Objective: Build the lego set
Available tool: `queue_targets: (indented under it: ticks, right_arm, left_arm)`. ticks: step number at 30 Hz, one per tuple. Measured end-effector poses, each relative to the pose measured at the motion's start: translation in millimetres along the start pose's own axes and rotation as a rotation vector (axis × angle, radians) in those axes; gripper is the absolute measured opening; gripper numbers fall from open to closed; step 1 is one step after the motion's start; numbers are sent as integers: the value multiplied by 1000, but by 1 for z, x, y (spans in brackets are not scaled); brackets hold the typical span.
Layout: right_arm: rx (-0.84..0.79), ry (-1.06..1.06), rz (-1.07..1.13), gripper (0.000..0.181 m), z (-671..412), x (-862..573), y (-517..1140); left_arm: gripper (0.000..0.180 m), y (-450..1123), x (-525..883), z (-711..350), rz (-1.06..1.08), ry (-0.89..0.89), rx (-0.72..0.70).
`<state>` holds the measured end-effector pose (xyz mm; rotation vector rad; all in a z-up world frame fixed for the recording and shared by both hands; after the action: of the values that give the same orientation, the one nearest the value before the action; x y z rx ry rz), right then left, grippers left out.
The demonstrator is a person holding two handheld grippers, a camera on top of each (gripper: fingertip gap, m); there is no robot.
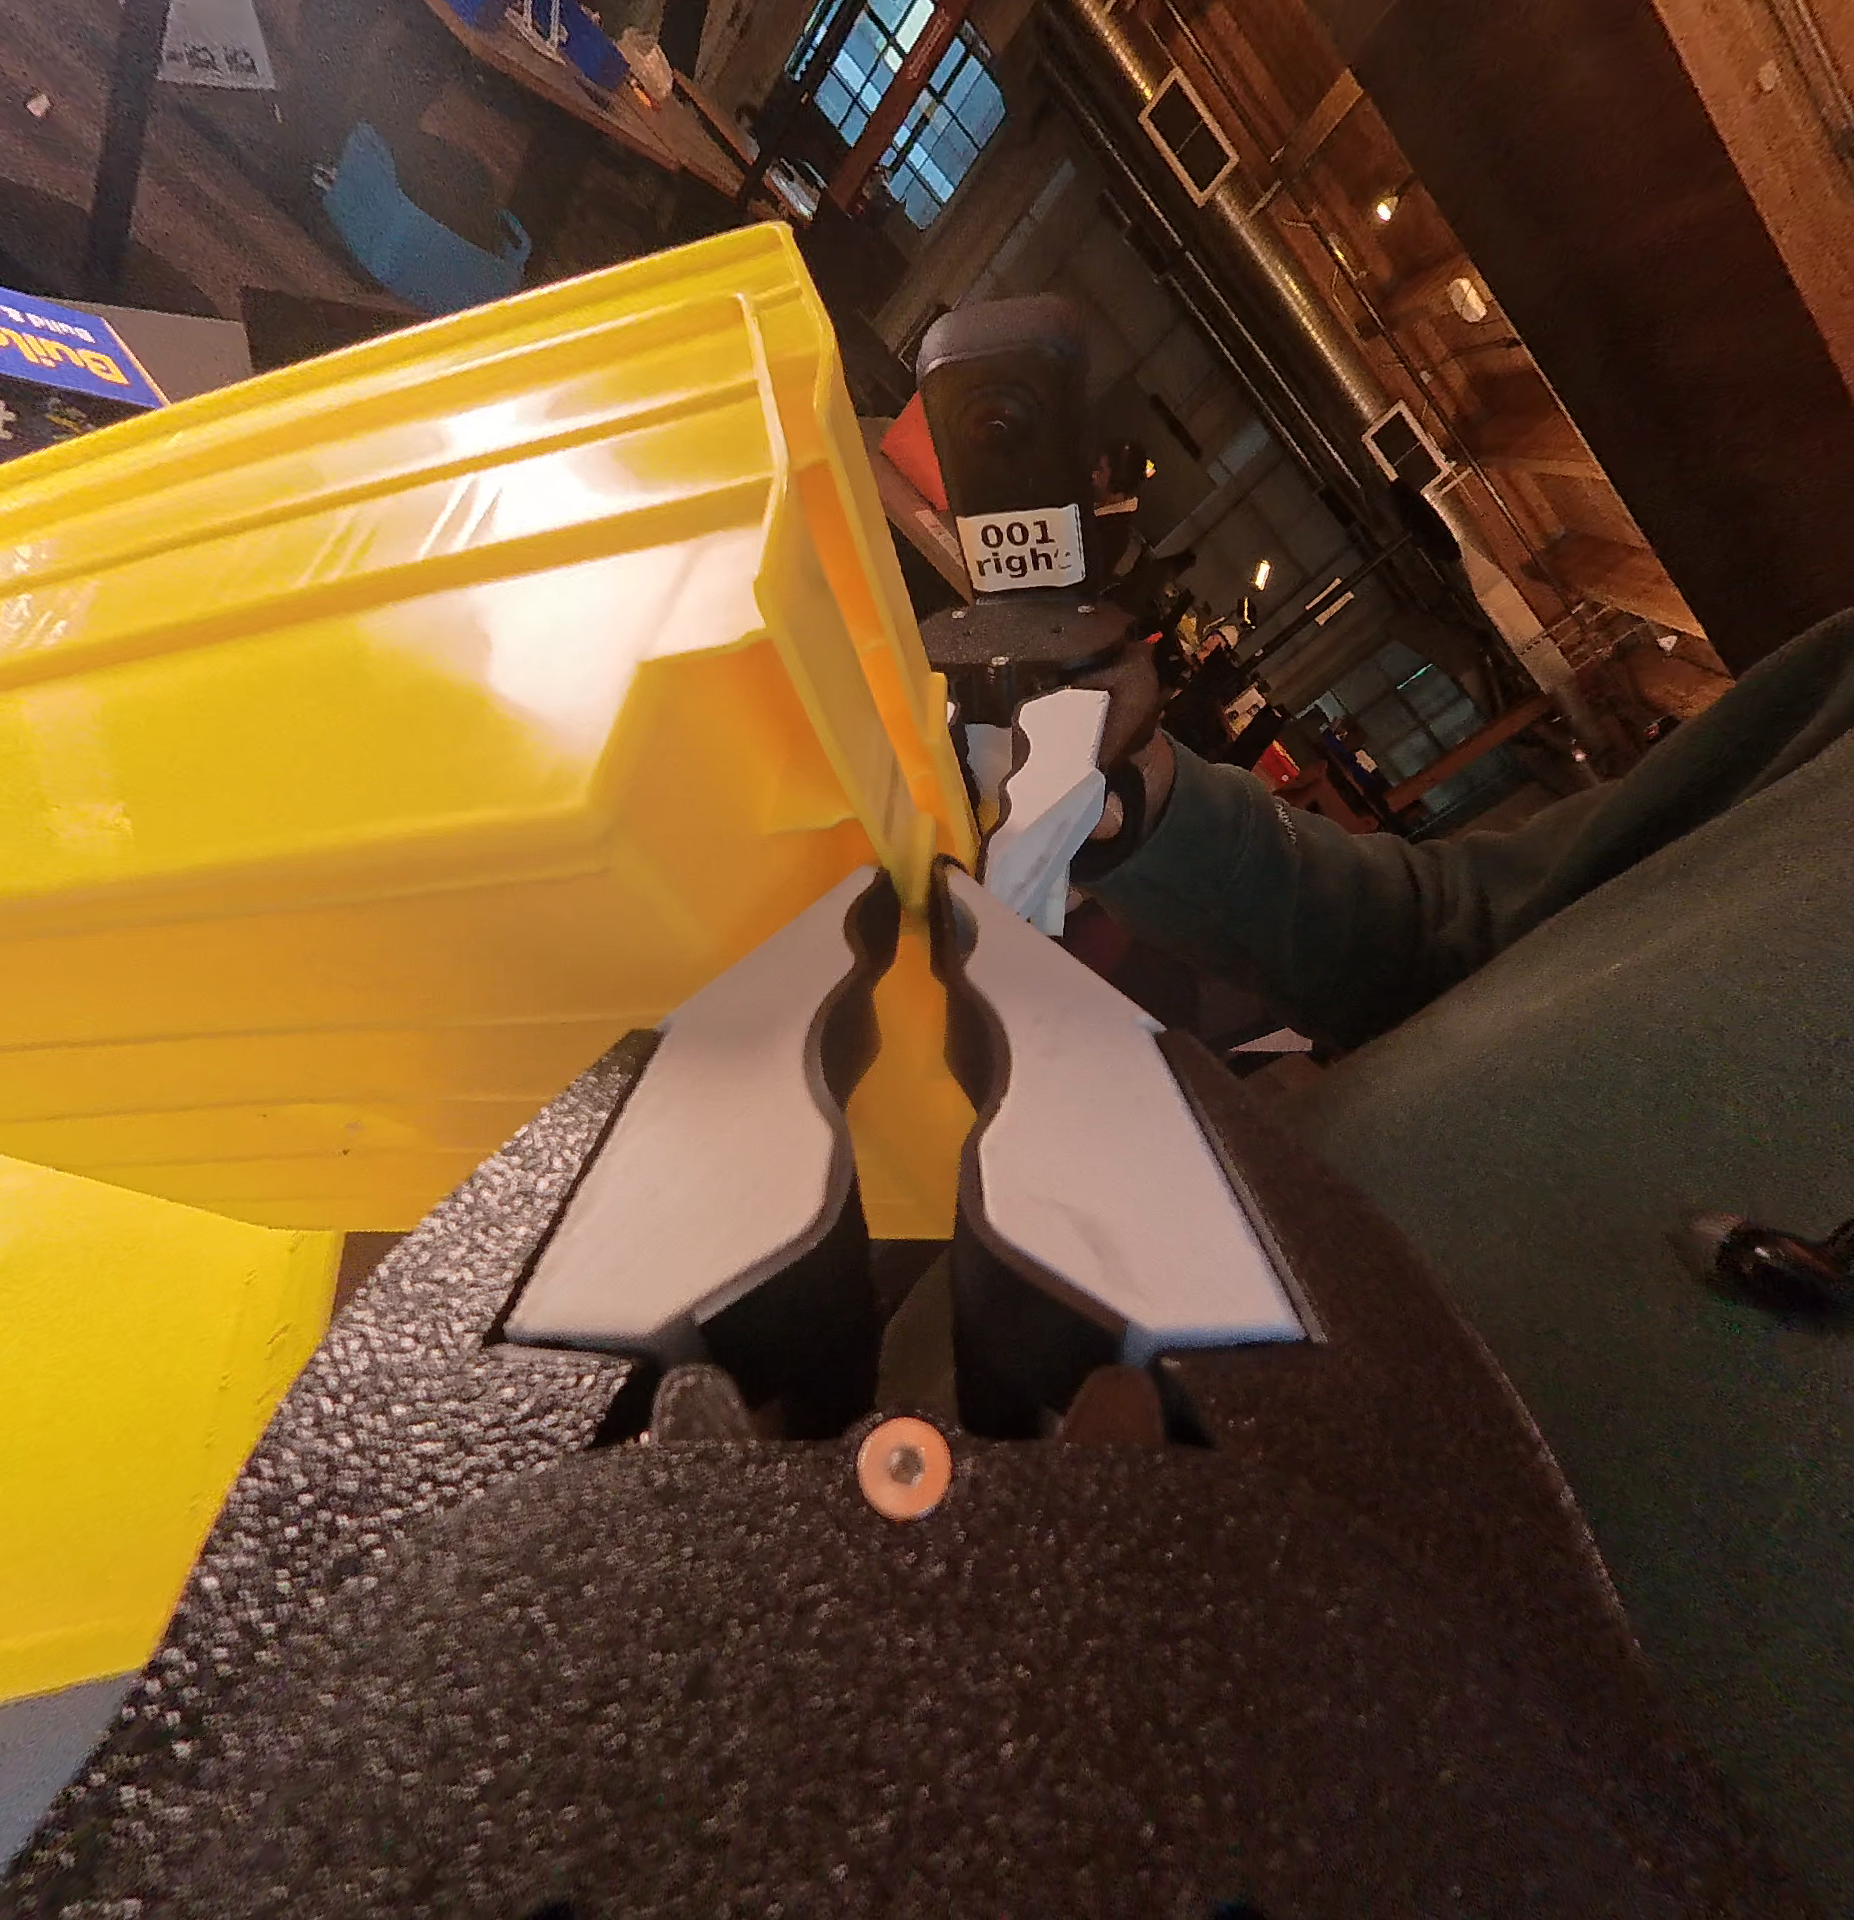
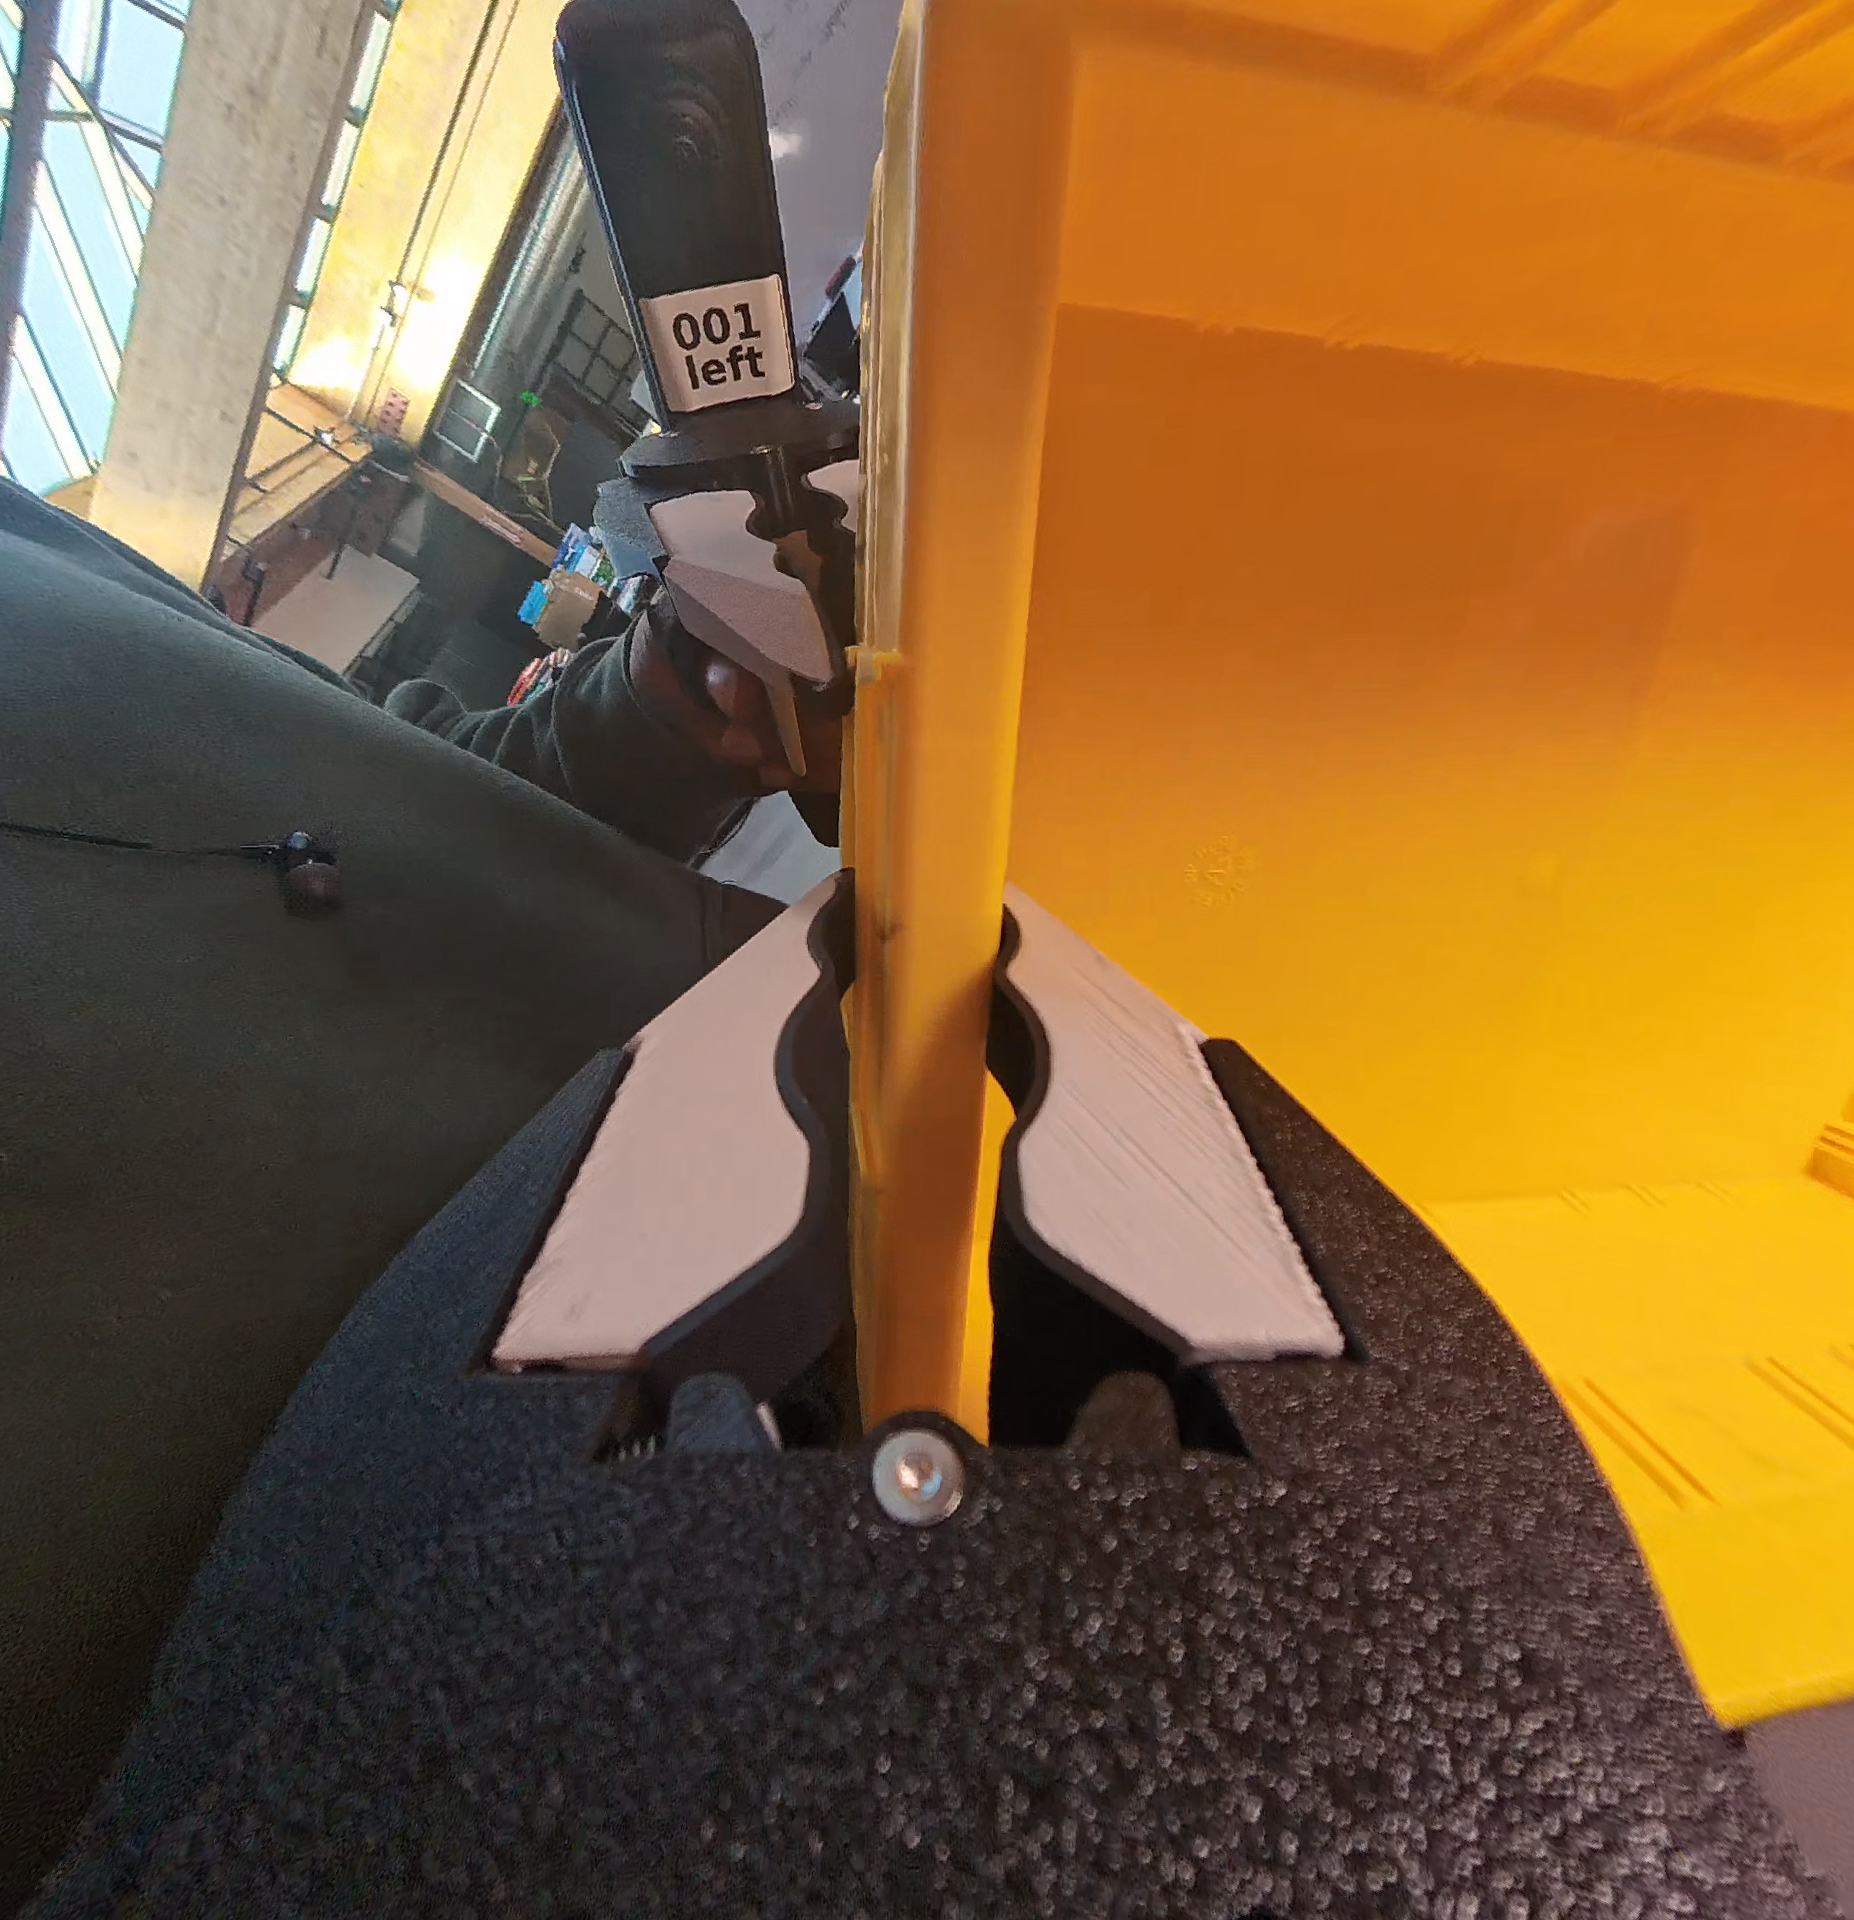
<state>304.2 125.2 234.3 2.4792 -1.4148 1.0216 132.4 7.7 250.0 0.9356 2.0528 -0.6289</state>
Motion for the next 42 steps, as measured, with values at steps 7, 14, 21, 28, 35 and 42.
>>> queue_targets:
  ticks: [7,14,21,28,35,42]
  right_arm:
    - [9,-1,-43,19,13,11,-4]
    - [11,-92,146,21,4,25,-46]
    - [-165,-108,256,20,-10,41,-99]
    - [331,-136,667,20,36,3,-141]
    - [946,-68,944,21,183,-127,-142]
    - [960,66,1079,26,264,-169,-149]
  left_arm:
    - [6,-2,-12,17,-25,5,15]
    - [4,-70,-13,23,-180,41,29]
    - [5,-104,-22,6,-101,50,-141]
    - [5,-96,-13,7,-5,52,-255]
    - [6,-75,-11,4,70,54,-308]
    - [6,-74,-17,6,69,67,-336]
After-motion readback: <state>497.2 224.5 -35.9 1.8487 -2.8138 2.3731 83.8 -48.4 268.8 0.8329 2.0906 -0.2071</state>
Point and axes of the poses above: each gripper's, where its closed fingertips meet, y out along the fingers, z out of its underside, x = y × z across the jaws, the point moved 10 cm from there along -y, back along the fingers, and after that the axes turned 12 degrees about -y, right-handed, at the moved point
